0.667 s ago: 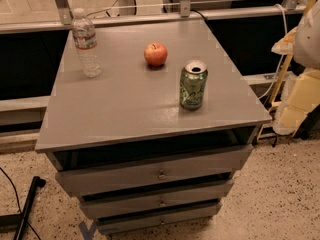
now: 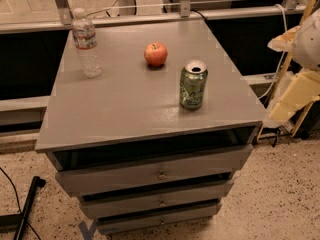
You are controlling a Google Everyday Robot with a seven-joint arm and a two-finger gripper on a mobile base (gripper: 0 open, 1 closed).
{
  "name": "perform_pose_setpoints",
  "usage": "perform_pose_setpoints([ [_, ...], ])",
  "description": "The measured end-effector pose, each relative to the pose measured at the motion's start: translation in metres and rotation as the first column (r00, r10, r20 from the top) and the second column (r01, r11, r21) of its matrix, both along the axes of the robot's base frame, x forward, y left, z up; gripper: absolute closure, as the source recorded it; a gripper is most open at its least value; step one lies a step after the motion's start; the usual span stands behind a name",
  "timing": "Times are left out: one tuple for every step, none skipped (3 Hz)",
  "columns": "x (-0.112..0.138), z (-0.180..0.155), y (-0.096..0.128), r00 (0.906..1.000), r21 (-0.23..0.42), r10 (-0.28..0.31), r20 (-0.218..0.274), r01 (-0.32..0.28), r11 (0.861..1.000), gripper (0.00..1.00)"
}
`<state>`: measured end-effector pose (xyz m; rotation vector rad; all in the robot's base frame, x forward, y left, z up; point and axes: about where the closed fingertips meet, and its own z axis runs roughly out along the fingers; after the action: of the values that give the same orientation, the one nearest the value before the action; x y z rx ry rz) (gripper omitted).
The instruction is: Knock green can over
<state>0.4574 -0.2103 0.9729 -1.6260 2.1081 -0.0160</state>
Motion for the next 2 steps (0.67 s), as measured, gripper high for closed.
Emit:
perform_pose_setpoints([
  [0.039,-0.047,-0.007,0.9924,0.27,0.023,0.121,-0.056,0.961,0.0],
  [0.084,-0.045,0.003,0.9634,0.504,-0.048,0.264,-0.095,0.858,0.0],
])
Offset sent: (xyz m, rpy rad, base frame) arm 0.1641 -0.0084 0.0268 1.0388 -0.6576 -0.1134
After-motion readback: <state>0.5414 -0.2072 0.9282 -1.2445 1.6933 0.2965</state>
